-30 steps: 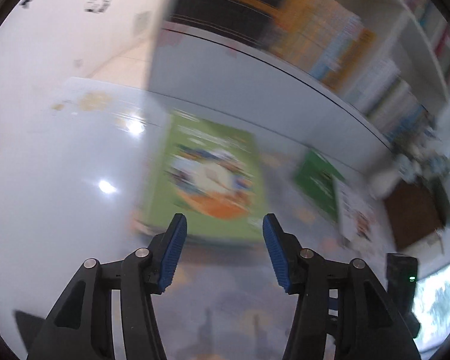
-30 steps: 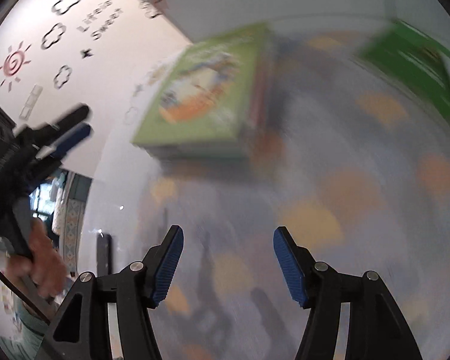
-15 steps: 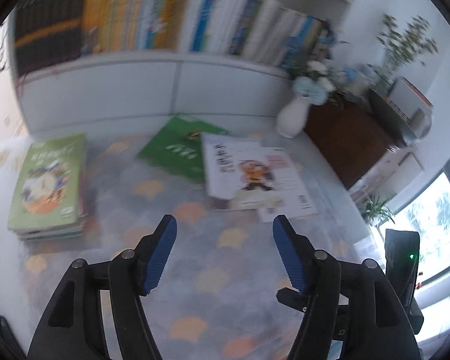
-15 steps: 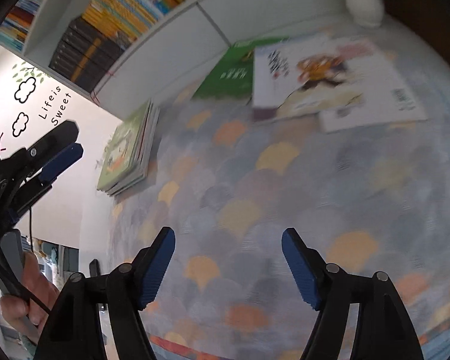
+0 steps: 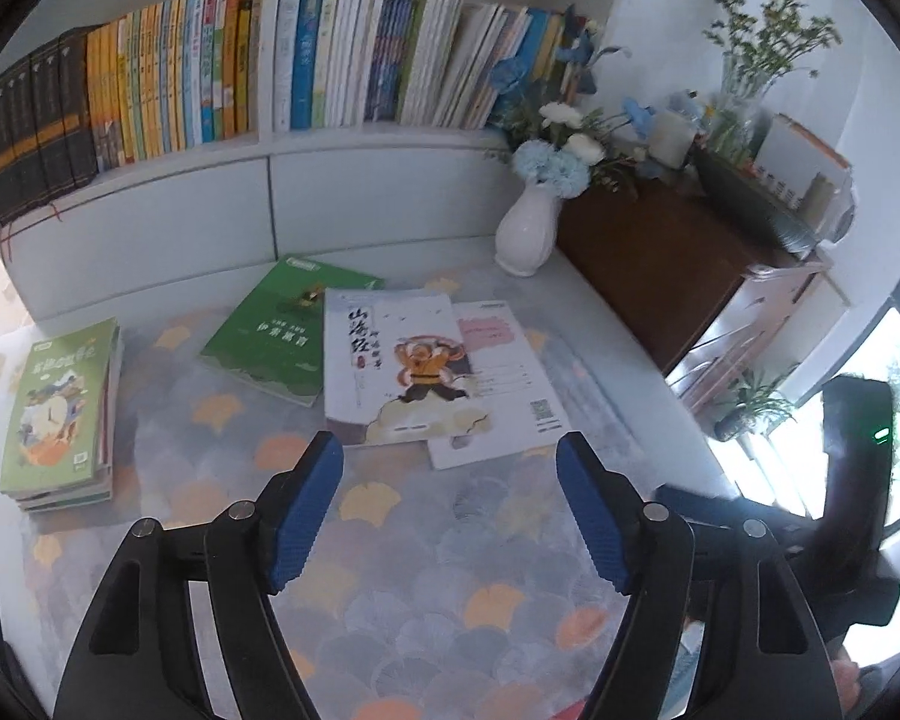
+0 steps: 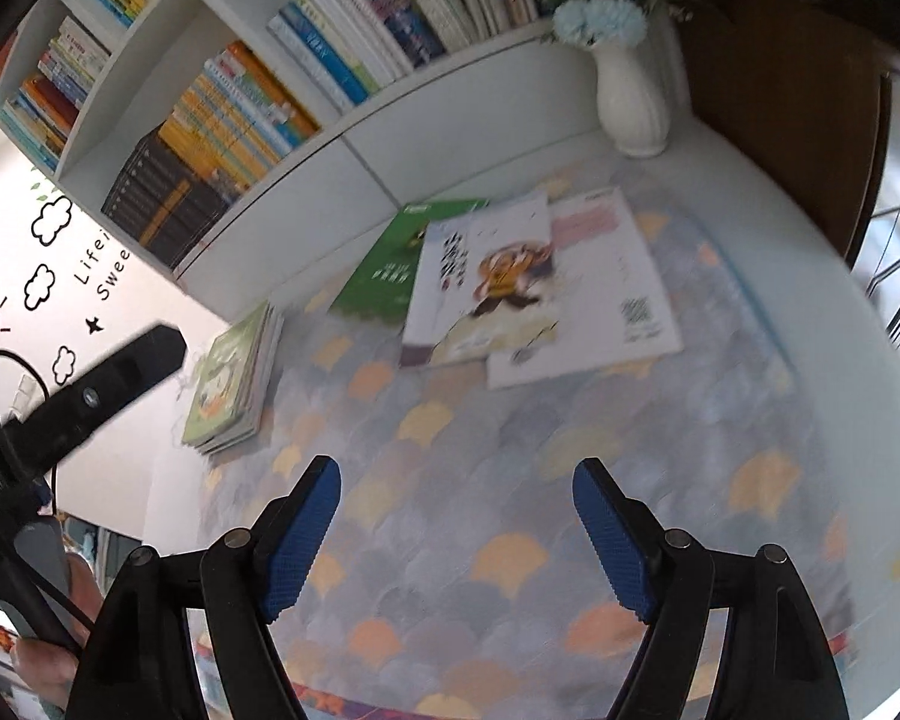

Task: Organize books

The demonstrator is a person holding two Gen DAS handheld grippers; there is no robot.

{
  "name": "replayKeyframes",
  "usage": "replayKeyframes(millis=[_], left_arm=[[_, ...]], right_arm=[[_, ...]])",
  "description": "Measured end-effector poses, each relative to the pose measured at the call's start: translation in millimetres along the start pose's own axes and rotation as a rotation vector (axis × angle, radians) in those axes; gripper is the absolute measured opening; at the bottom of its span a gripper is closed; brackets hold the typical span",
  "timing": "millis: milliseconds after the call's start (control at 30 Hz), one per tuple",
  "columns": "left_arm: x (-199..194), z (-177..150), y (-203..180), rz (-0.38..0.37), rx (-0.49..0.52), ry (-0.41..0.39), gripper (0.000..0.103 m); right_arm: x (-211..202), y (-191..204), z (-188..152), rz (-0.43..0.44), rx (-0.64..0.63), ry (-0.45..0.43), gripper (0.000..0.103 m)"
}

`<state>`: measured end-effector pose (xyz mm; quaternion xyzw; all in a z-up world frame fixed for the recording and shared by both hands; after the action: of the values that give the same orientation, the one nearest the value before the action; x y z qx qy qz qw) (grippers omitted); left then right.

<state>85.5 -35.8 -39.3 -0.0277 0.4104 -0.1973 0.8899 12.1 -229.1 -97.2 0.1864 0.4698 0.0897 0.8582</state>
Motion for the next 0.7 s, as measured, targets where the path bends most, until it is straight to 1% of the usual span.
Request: replayKeyframes(millis=[100, 167, 200, 267, 300, 367, 433, 467, 567, 700], left_arm=[[24, -7, 19, 0.044, -0.031, 0.034, 0.072], [42, -11, 31, 0.069, -0.048, 0.061, 0.072], [58, -15, 40, 0.084, -0.059, 0.085, 0.072], [79, -18, 49, 0.082, -0.077, 0.115, 0.072], [94, -20, 57, 0.089, -0.091, 0.137, 0.072], [111, -21, 66, 0.1, -0.093, 0.156, 0.072], [130, -19, 74, 0.078, -0.106, 0.159, 0.072], [140, -18, 80, 0.079, -0.116, 0.166, 0.072], [161, -14, 89, 0.087, -0.131, 0.189, 0.07], [192, -11, 98, 0.082, -0.138, 0.212, 0.07]], right_arm=[[5, -10, 9, -0.028, -0.019, -0.009, 0.078], [15, -16, 12, -0.062, -0.04, 0.009, 0.078], [23, -19, 14, -0.078, -0.054, 0.02, 0.078], [36, -23, 19, -0.098, -0.084, 0.023, 0.078], [44, -25, 23, -0.127, -0.109, 0.024, 0.078], [62, -29, 31, -0.201, -0.172, 0.027, 0.078], [80, -34, 41, -0.263, -0.208, 0.036, 0.078], [91, -38, 47, -0.279, -0.211, 0.048, 0.078], [117, -46, 62, -0.261, -0.183, 0.085, 0.078], [152, -56, 87, -0.254, -0.157, 0.106, 0.078]])
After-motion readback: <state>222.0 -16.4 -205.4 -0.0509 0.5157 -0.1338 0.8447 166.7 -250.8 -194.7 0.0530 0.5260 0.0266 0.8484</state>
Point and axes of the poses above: each gripper's, at about its wrist camera, not at the fingertips, and x roughly the way its jaws point, y to its left, z to its top, the point moved 8 cm from there along x, roughly the way its jaws point, and after that the axes turned 2 degrees about -z, right-handed, at the moved point
